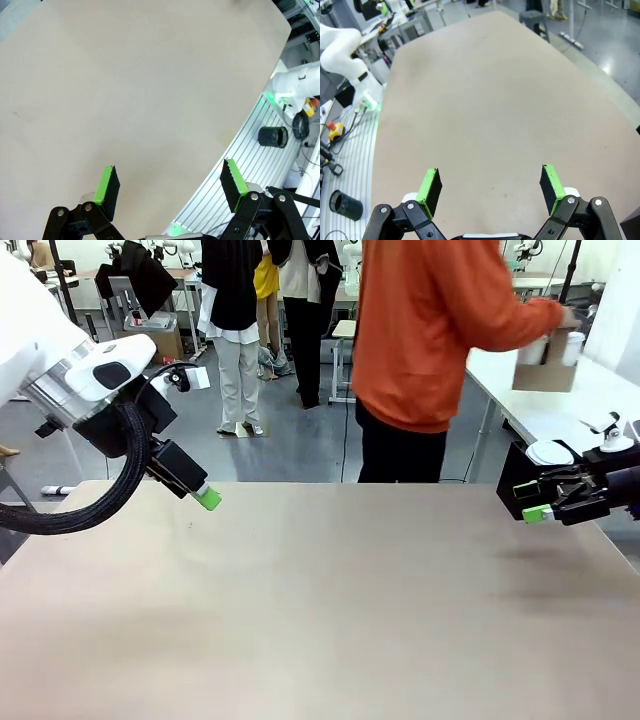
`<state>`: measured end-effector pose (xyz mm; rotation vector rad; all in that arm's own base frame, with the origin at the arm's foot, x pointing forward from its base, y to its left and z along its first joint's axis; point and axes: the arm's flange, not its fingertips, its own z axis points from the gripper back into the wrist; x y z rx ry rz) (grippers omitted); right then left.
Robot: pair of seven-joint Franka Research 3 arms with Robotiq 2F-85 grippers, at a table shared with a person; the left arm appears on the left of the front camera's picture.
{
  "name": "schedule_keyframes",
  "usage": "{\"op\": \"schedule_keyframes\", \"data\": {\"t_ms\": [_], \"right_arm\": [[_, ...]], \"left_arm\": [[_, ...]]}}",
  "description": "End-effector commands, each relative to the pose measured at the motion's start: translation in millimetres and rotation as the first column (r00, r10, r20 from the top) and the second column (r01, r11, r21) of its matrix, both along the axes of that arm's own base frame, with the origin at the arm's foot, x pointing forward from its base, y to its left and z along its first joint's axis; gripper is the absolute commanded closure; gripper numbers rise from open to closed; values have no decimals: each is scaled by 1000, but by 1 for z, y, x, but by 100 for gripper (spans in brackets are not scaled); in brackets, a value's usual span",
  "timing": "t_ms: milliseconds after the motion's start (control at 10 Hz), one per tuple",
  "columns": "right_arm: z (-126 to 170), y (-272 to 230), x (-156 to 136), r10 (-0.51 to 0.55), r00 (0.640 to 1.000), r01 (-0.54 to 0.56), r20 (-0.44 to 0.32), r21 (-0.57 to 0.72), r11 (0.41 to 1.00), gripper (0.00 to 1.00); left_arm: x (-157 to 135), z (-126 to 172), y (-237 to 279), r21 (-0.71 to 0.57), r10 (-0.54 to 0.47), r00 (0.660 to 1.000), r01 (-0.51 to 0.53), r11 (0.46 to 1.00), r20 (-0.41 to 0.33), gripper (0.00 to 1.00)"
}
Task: Pour a drink into a cup and package it in a carrier.
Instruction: Insert the held 600 ml Paper Cup into the Cup Carrier.
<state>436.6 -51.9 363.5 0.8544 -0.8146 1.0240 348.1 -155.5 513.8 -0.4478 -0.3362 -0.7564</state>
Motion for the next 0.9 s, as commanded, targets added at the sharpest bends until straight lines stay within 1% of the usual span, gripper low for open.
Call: {"op": "schedule_keyframes", "data": {"t_ms": [0, 800], "right_arm": [[2, -1, 0, 5, 1000, -5, 2, -1, 1000, 0], [2, -1, 0, 5, 1000, -5, 2, -1, 1000, 0]], "left_arm": [[1, 0, -1, 4, 7, 1000, -7, 1000, -11, 0], [1, 0, -1, 4, 7, 1000, -7, 1000, -11, 0]]}}
